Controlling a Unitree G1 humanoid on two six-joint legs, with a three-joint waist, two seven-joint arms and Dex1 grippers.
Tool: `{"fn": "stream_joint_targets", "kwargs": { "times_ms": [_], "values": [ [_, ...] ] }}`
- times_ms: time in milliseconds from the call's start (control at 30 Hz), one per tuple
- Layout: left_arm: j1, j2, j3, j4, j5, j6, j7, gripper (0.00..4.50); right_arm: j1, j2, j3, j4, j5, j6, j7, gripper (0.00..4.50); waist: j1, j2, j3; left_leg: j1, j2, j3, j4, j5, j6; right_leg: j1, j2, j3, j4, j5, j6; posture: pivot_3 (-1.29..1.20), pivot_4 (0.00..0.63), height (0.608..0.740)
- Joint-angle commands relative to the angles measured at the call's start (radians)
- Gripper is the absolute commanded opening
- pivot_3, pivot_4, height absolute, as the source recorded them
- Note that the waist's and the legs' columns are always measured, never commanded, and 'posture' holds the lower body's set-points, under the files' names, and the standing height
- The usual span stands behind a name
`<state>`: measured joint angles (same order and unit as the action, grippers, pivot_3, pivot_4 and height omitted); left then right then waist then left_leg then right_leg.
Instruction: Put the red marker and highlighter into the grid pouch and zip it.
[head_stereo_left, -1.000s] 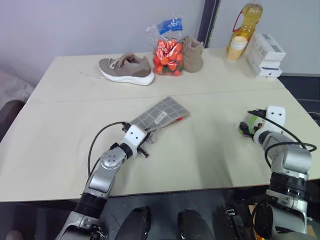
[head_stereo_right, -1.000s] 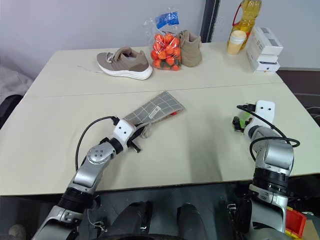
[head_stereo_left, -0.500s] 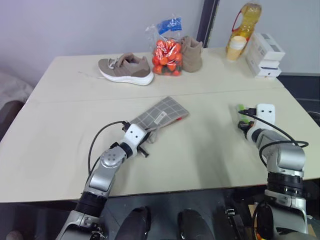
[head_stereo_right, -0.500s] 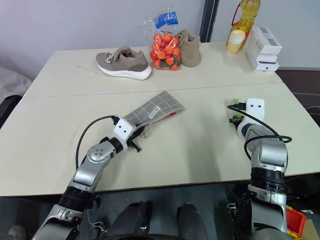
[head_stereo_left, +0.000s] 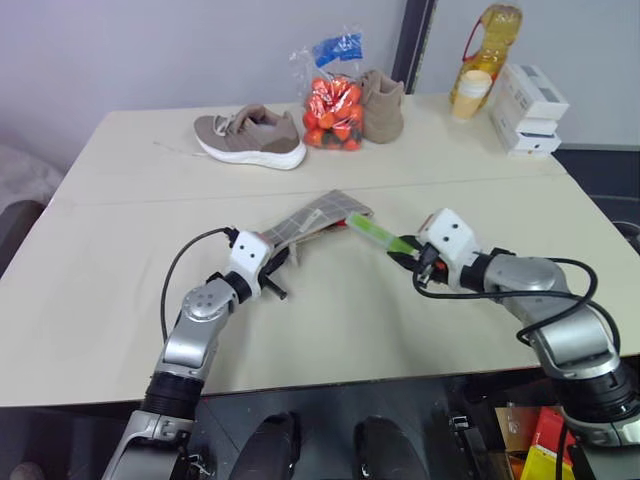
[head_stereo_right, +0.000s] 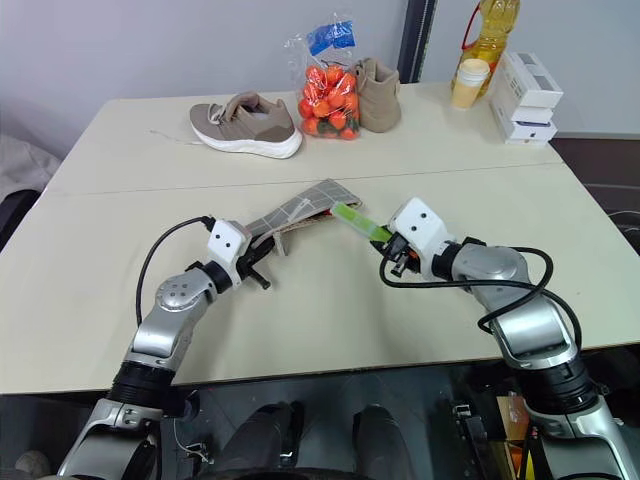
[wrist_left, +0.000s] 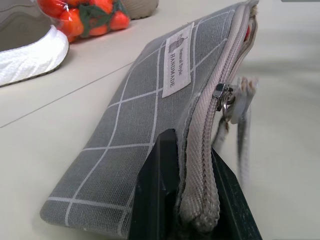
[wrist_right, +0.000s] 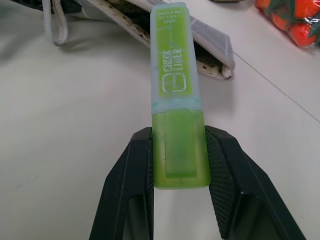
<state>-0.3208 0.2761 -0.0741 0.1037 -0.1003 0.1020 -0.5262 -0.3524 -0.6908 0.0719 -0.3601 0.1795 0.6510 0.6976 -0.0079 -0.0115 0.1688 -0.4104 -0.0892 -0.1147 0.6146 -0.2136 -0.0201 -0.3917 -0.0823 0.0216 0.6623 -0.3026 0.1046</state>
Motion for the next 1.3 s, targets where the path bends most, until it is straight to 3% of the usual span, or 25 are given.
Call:
{"fn": "stream_joint_targets", "kwargs": {
  "times_ms": [33,533,800,1000,1067,1133,1233,1300],
  "values": [
    [0.001,-0.003,0.006,-0.052,-0.019,-0.007,-0.006,0.0,-0.014,-0.003,0.005,-0.031,-0.002,-0.001,0.001,0.88,-0.001,0.0,0.0,0.0,0.0,0.0,0.0,0.0,0.0,0.0,0.0,0.0,0.0,0.0,0.0,0.0,0.15,0.74],
    [0.029,0.026,-0.053,-0.118,0.005,-0.016,-0.079,0.0,-0.035,-0.026,0.057,-0.023,-0.039,-0.002,0.016,0.88,-0.001,0.0,0.0,0.0,0.0,0.0,0.0,0.0,0.0,0.0,0.0,0.0,0.0,0.0,0.0,0.0,0.15,0.74],
    [0.018,0.092,-0.138,-0.114,0.064,-0.113,-0.173,0.0,-0.093,-0.114,0.197,-0.064,-0.149,-0.047,0.1,0.88,-0.002,0.0,0.0,0.0,0.0,0.0,0.0,0.0,0.0,0.0,0.0,0.0,0.0,0.0,0.0,0.0,0.15,0.74],
    [0.001,0.111,-0.163,-0.109,0.065,-0.145,-0.228,0.0,-0.165,-0.068,0.277,-0.052,-0.21,-0.048,0.11,0.88,-0.002,0.0,0.0,-0.001,0.0,0.0,0.0,0.0,0.0,-0.001,0.0,0.0,0.0,0.0,0.0,0.0,0.15,0.74],
    [-0.002,0.114,-0.158,-0.104,0.063,-0.145,-0.233,0.0,-0.175,-0.064,0.273,-0.05,-0.212,-0.042,0.12,1.92,0.0,0.0,0.0,-0.001,0.0,0.0,0.0,0.0,0.0,-0.001,-0.001,0.0,0.0,0.0,0.0,0.0,0.15,0.74],
    [-0.006,0.113,-0.142,-0.096,0.056,-0.138,-0.228,0.0,-0.178,-0.071,0.257,-0.054,-0.211,-0.042,0.129,2.66,0.0,0.0,0.0,-0.001,0.0,0.0,0.0,0.0,0.0,-0.001,-0.001,0.0,-0.001,0.0,0.0,0.0,0.15,0.74],
    [-0.009,0.103,-0.118,-0.093,0.036,-0.119,-0.216,0.0,-0.17,-0.08,0.217,-0.066,-0.203,-0.066,0.126,4.31,0.0,0.0,0.0,-0.001,0.0,0.0,0.0,0.0,0.0,-0.001,-0.001,0.0,-0.001,0.0,0.0,0.0,0.15,0.74],
    [-0.017,0.082,-0.096,-0.094,0.009,-0.084,-0.196,0.0,-0.156,-0.069,0.145,-0.094,-0.14,-0.064,0.137,4.48,0.0,0.0,0.0,-0.001,0.0,0.0,0.0,0.0,0.0,-0.001,-0.001,0.0,-0.001,0.0,0.0,0.0,0.15,0.74]
  ]
}}
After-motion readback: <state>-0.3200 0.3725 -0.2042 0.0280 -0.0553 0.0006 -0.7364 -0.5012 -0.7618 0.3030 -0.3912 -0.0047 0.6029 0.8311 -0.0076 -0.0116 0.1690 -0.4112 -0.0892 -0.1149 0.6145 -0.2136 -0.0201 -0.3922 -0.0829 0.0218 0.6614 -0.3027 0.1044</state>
